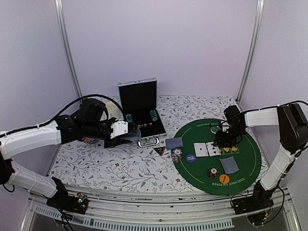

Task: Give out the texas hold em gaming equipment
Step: Adjust the poker card in the community card area.

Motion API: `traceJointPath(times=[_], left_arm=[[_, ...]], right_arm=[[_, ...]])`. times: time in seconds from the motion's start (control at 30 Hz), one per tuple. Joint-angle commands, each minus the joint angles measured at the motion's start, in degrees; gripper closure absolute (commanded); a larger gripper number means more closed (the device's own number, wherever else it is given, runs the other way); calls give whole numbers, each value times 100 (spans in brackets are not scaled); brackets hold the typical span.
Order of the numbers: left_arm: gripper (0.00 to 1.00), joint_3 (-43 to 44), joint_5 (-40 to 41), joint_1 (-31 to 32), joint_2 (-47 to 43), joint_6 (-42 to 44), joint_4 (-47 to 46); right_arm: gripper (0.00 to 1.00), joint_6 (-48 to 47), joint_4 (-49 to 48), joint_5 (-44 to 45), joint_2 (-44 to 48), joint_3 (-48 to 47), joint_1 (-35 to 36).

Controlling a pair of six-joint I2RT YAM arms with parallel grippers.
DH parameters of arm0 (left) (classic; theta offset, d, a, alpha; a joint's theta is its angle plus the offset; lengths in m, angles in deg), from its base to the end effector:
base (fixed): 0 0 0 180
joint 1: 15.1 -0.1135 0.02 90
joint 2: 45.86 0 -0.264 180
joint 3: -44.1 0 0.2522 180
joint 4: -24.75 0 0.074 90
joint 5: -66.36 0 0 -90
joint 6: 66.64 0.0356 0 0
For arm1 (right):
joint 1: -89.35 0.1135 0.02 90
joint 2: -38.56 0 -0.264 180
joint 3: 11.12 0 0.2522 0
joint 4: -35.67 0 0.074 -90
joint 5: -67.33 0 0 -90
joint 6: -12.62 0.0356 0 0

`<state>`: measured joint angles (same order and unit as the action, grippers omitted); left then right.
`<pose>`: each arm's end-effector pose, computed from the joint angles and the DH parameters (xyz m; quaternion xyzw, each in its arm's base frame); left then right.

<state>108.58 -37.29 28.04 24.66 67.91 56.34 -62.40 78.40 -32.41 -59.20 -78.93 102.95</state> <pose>0.1904 -0.1899 0.2695 0.6550 0.6063 -0.1012 0.4394 0.2966 0.0780 0.1450 -0.0009 0.9851 0.1184 0.1247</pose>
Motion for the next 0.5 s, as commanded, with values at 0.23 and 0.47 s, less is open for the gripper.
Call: traceJointPath(times=[0.23, 0.47], left_arm=[[58, 19, -67, 55, -109, 8, -76], [58, 32, -85, 56, -100, 9, -77]], right_arm=[[61, 384, 104, -171, -396, 18, 391], [60, 285, 468, -388, -23, -278, 432]])
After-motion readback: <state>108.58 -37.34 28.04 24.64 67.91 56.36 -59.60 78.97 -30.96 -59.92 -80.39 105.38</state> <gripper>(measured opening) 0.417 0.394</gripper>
